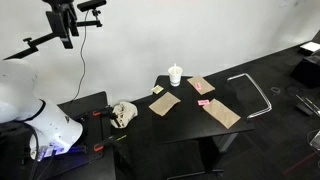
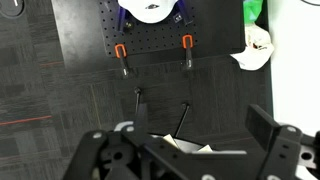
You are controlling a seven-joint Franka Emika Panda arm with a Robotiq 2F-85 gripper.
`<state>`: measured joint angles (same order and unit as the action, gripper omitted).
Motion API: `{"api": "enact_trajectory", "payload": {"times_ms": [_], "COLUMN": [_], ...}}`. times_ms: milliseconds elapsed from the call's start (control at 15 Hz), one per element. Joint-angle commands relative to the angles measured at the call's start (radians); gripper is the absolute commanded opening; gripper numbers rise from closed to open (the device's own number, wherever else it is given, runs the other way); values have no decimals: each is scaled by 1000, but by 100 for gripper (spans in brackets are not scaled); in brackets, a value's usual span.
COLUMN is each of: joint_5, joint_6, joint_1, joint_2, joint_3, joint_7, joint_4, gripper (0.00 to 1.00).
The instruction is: Remove the pen out of the cup and put it on the table
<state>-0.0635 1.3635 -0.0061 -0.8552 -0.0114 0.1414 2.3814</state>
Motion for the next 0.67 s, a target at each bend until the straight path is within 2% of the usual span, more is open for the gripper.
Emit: {"api": "enact_trajectory", "payload": {"times_ms": [0, 400, 600], "joint_5": [-5, -5, 47], "joint_6": [-3, -3, 41], "joint_1": [-15, -15, -13], "joint_2": [1, 1, 42], "joint_3": [-9, -9, -5], "joint_7": [-9, -9, -45], "joint_4": [-3, -3, -16], "gripper": [100, 100, 100]}}
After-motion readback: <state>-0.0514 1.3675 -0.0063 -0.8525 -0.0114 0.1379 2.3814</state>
